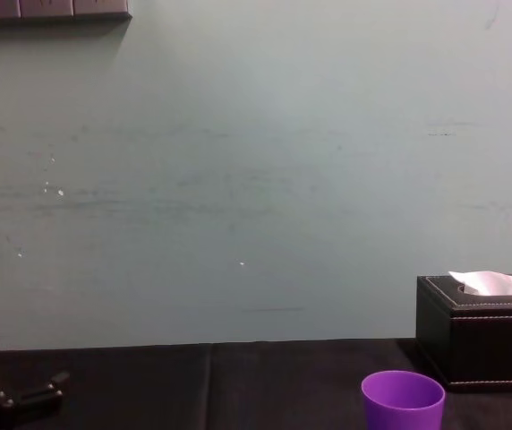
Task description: Stack the three plastic cups sequentially using one hand.
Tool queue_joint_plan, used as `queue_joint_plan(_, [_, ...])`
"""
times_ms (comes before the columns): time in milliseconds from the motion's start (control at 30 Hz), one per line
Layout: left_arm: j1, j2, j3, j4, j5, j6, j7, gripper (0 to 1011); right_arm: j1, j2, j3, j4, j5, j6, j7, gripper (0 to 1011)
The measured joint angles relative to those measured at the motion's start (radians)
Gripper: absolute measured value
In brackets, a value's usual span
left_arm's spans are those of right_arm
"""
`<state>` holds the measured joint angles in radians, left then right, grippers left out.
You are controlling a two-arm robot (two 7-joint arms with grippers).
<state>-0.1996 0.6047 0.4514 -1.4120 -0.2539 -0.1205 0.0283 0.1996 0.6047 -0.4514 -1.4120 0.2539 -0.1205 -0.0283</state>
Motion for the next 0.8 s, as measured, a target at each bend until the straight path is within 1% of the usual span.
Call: queue_joint_plan(800, [0.0, 0.0, 0.0, 0.0, 0.0, 0.0, 0.0, 1011, 0.0, 0.0, 0.0, 0.0, 0.0, 0.0, 0.0, 1003])
